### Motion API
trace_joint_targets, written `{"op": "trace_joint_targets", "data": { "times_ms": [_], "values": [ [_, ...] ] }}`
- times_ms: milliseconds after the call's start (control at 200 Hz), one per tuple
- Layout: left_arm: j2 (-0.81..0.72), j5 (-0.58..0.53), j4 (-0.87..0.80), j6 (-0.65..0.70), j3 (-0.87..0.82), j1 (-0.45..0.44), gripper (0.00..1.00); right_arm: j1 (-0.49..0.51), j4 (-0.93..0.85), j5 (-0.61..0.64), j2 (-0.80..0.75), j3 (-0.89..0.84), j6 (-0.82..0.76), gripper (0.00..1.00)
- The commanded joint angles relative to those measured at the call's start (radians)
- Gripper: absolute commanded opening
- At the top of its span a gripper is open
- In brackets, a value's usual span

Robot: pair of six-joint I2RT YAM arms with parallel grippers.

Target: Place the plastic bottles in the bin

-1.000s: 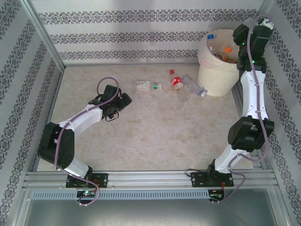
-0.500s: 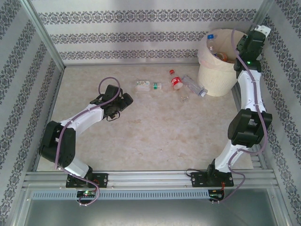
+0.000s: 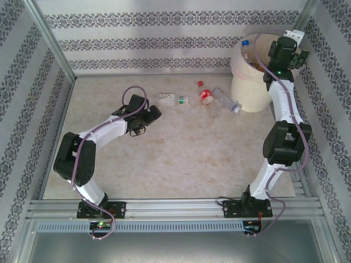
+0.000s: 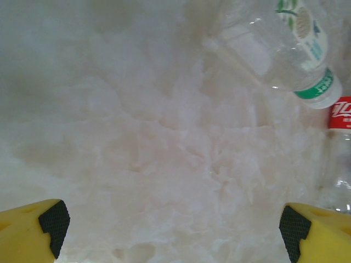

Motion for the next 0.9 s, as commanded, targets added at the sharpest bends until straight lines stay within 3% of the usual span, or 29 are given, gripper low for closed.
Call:
{"op": "trace_joint_targets", "data": {
  "times_ms": [0, 320, 535, 680, 894],
  "values": [
    [0.037, 0.034, 0.042, 0.003, 0.071, -0.012, 1.00, 0.016, -0.011, 0.022, -0.077, 0.002, 0.024, 0.98],
    [0.182, 0.118, 0.158, -0.160, 0.197, -0.014, 1.00, 0.106, -0.017, -0.086, -0.308, -0.232, 0.144, 0.98],
    [0.272, 0.065, 0.282, -0.364, 0.232, -0.014, 1.00, 0.141, -0.012, -0.382, -0.531, -0.494, 0.361, 0.98],
    [0.345, 0.001, 0.316, -0.473, 0.279, -0.016, 1.00, 0.156, 0.129, -0.630, -0.644, -0.714, 0.458, 0.98],
    [0.420, -0.140, 0.317, -0.619, 0.335, -0.018, 1.00, 0.184, 0.094, -0.755, -0.728, -0.842, 0.503, 0.98]
  ]
}}
